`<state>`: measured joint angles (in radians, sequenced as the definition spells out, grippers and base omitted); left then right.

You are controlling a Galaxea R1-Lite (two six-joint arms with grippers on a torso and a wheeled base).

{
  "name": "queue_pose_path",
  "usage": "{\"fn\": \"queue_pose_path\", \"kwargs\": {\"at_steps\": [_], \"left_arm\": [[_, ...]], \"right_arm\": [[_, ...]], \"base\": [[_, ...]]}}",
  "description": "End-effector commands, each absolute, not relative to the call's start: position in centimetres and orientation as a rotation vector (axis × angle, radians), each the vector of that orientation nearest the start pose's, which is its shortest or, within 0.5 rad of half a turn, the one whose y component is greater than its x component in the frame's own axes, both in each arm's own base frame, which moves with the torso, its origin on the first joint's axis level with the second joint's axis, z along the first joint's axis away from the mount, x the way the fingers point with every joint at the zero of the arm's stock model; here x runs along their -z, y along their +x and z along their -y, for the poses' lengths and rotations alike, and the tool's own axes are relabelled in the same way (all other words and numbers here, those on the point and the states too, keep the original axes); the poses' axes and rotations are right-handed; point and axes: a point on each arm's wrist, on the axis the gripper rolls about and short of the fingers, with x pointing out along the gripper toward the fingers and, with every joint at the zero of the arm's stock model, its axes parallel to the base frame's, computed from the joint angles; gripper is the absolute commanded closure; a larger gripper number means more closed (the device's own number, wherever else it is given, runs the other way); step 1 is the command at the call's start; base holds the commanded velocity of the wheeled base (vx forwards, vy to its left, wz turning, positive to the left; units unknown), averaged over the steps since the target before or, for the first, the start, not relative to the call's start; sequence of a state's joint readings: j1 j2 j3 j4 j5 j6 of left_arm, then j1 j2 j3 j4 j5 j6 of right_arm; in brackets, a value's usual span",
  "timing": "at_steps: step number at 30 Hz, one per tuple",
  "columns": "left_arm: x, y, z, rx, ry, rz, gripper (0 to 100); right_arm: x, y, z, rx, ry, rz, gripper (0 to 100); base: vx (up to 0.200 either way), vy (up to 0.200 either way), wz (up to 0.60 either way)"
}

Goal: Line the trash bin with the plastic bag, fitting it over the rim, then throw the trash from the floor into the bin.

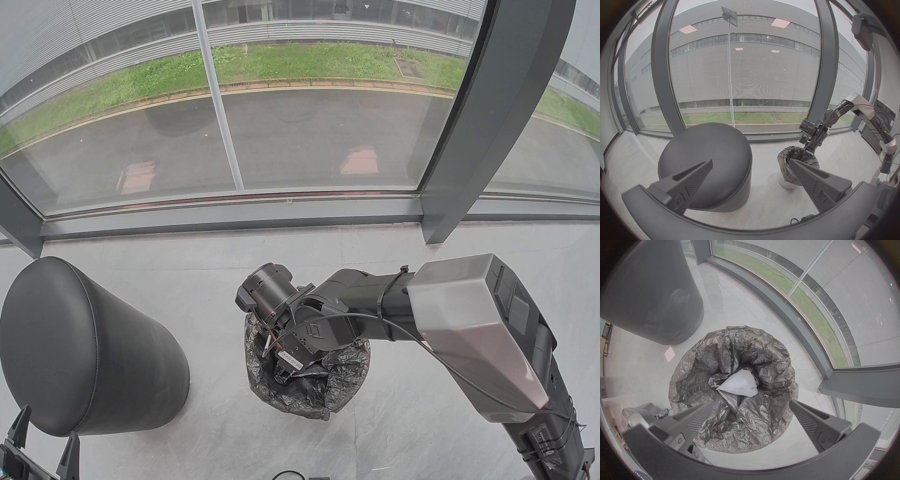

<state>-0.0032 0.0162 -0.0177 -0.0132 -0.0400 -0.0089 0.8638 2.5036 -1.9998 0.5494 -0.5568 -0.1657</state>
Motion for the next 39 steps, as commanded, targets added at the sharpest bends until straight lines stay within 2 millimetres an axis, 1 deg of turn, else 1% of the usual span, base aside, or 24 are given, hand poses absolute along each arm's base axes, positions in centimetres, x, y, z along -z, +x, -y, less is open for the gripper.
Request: {"fn": "queue_pose_path", "kwargs": {"at_steps": [1,3,4,8,9,18,20,23,25,30,34,39], "left_arm": [[-7.7,-2.3,0.1,0.043,-0.009,0.012,0],[-7.7,-2.3,0.1,0.043,-0.009,0.012,0],[-7.7,-2.3,0.1,0.043,-0.009,0.012,0],[-7.7,-2.3,0.1,0.043,-0.009,0.012,0],[-7.7,-2.3,0.1,0.043,-0.009,0.012,0],[-7.7,-2.3,0.1,0.043,-0.009,0.012,0],[-7.7,-2.3,0.1,0.043,-0.011,0.012,0],[-7.7,-2.3,0.1,0.041,-0.009,0.012,0],[-7.7,-2.3,0.1,0.043,-0.009,0.012,0],[-7.7,-2.3,0.1,0.043,-0.009,0.012,0],[-7.7,-2.3,0.1,0.043,-0.009,0.012,0],[-7.7,-2.3,0.1,0.043,-0.011,0.012,0]], "right_arm": [[-6.2,32.1,-36.0,-0.35,-0.858,-0.795,0],[-6.0,32.3,-36.1,-0.35,-0.851,-0.785,0],[-5.7,32.4,-36.2,-0.351,-0.852,-0.782,100],[-5.5,32.6,-36.3,-0.353,-0.84,-0.772,100],[-5.1,32.6,-36.4,-0.352,-0.844,-0.778,100],[-3.9,33.1,-36.3,-0.342,-0.842,-0.79,100],[-3.2,33.5,-36.6,-0.339,-0.821,-0.762,100],[-2.7,34.0,-37.3,-0.345,-0.785,-0.703,100],[-2.2,34.1,-37.5,-0.35,-0.789,-0.695,100],[-1.1,34.7,-37.1,-0.344,-0.796,-0.713,100],[-0.1,35.5,-36.8,-0.333,-0.778,-0.705,100],[1.2,37.2,-36.2,-0.333,-0.717,-0.677,100]], "base": [[0.0,0.0,0.0],[0.0,0.0,0.0],[0.0,0.0,0.0],[0.0,0.0,0.0],[0.0,0.0,0.0],[0.0,0.0,0.0],[0.0,0.0,0.0],[0.0,0.0,0.0],[0.0,0.0,0.0],[0.0,0.0,0.0],[0.0,0.0,0.0],[0.0,0.0,0.0]]}}
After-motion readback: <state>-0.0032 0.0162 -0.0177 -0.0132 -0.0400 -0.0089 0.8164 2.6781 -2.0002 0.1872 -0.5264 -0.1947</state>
